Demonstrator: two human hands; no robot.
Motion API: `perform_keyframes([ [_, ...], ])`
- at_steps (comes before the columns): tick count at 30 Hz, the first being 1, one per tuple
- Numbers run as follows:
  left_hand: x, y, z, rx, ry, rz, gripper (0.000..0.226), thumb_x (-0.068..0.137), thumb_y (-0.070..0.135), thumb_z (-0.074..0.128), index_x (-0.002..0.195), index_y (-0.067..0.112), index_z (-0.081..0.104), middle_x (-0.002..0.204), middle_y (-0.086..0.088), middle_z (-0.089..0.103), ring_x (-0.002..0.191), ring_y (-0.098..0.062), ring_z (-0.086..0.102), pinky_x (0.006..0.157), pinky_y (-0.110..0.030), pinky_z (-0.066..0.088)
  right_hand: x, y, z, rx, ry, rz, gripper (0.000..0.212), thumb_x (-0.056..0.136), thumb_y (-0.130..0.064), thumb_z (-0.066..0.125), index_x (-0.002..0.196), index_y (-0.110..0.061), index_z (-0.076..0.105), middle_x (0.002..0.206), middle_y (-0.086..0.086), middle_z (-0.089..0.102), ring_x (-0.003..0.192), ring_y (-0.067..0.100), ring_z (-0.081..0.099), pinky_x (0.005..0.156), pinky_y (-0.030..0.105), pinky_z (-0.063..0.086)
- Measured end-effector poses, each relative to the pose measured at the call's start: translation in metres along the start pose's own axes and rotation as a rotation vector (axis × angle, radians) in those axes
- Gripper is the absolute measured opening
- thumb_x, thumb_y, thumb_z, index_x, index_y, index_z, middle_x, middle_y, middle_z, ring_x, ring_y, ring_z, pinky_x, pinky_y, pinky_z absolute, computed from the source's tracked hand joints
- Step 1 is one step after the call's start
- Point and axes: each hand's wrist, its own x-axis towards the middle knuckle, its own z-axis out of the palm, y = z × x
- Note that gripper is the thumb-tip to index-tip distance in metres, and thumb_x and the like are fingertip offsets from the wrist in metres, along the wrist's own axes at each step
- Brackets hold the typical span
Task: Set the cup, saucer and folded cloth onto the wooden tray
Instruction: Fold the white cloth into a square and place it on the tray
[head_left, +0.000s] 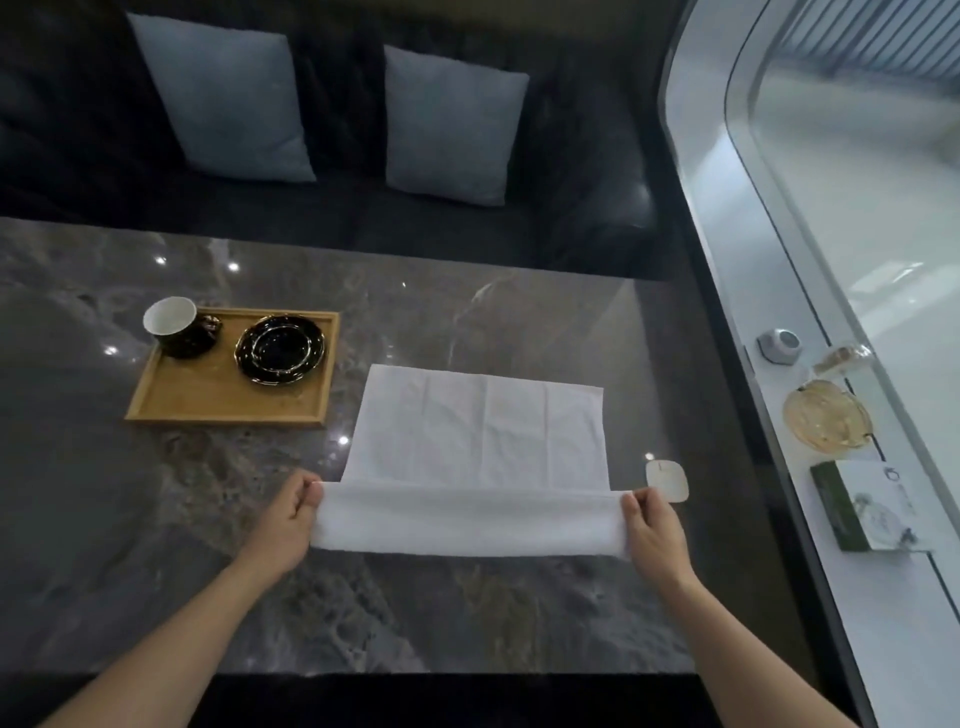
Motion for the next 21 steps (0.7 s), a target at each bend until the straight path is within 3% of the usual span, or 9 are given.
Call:
perform_keyframes([
  [6, -0.003, -0.003, 0.009, 0.057, 0.002, -0.055, 0.024, 0.107, 0.036, 0.04, 0.087, 0.03, 0.05, 0.074, -0.003, 0.059, 0.067, -0.021, 0.056, 0.059, -0.036, 0.038, 0.003, 0.006, 0.003, -0.022, -0.014, 0.028, 0.023, 0.104, -0.027, 0.05, 0.082, -0.02, 0.052, 0.079, 0.002, 0.062, 0.07, 0.016, 0.055, 0.059, 0.032, 0.041],
  [11, 0.029, 0.011, 0.011, -0.005, 0.025, -0.051, 0.025, 0.108, 0.034, 0.04, 0.087, 0.027, 0.051, 0.081, -0.004, 0.063, 0.071, -0.022, 0.059, 0.061, -0.036, 0.042, 0.034, -0.011, 0.009, 0.004, 0.001, 0.019, 0.024, 0.104, -0.023, 0.051, 0.082, -0.011, 0.052, 0.077, 0.002, 0.057, 0.067, 0.013, 0.048, 0.058, 0.031, 0.037],
  [21, 0.101, 0.024, 0.014, -0.056, 0.086, -0.141, 0.02, 0.104, 0.031, 0.052, 0.088, 0.023, 0.061, 0.089, -0.001, 0.067, 0.082, -0.022, 0.062, 0.062, -0.032, 0.044, 0.106, -0.032, 0.032, -0.028, 0.018, 0.083, 0.024, 0.102, -0.025, 0.051, 0.083, -0.01, 0.052, 0.074, 0.001, 0.054, 0.064, 0.014, 0.045, 0.055, 0.031, 0.036],
])
